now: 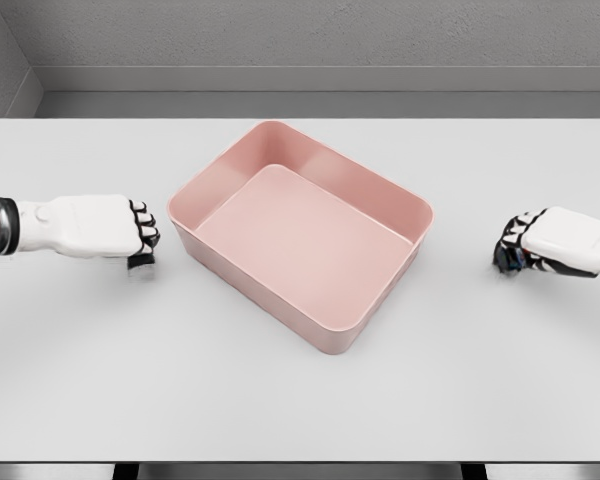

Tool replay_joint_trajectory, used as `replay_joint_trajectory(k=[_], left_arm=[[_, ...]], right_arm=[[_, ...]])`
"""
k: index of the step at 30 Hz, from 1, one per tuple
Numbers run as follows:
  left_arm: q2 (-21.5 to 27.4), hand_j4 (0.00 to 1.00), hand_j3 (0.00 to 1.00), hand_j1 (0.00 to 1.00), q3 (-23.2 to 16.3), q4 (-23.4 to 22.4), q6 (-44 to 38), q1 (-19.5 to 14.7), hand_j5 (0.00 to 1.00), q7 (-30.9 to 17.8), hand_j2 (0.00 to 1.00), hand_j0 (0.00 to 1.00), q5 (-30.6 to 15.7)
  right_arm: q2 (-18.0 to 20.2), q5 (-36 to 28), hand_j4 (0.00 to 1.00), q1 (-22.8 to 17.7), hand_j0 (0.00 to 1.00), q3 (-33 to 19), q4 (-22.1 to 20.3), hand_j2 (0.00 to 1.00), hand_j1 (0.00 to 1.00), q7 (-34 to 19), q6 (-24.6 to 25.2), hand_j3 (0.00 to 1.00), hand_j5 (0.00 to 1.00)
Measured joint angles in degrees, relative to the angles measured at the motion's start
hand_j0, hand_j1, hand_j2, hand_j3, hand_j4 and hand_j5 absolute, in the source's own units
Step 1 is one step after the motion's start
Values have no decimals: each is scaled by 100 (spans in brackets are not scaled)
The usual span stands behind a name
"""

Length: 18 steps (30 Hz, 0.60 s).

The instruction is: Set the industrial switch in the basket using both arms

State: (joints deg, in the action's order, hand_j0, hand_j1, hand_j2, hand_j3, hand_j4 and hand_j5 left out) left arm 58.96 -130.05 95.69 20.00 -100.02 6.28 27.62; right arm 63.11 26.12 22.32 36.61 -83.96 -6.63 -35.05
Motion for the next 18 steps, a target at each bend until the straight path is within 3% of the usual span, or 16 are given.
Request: replay_joint_trajectory(k=[18], left_arm=[[-1, 33, 33, 33, -1, 10, -6, -844, 33, -31, 33, 33, -468]], right_arm=[[-3, -30, 41, 123, 41, -503, 42, 41, 41, 9, -1, 41, 41]])
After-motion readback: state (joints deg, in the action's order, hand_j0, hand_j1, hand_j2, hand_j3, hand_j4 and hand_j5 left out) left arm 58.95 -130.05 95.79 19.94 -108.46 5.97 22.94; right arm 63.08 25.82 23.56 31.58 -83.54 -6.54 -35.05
